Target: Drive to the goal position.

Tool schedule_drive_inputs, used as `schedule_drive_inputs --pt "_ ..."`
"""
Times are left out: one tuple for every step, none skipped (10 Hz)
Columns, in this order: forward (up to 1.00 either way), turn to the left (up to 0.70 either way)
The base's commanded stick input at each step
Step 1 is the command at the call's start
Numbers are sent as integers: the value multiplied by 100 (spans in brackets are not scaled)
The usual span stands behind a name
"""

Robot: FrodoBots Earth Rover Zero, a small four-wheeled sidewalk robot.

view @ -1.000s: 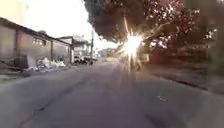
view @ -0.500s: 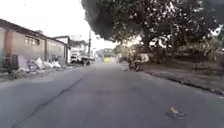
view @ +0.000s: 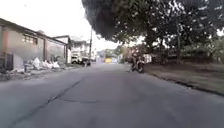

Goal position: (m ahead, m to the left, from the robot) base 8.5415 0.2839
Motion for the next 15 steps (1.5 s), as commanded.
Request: schedule_drive_inputs --pt "100 0" --pt "100 0" --pt "100 0" --pt "100 0" --pt "100 0" --pt "100 0" --pt "100 0" --pt "100 0" --pt "100 0" --pt "100 0" --pt "100 0" --pt "100 0" --pt "100 0" --pt "100 0" --pt "100 0"
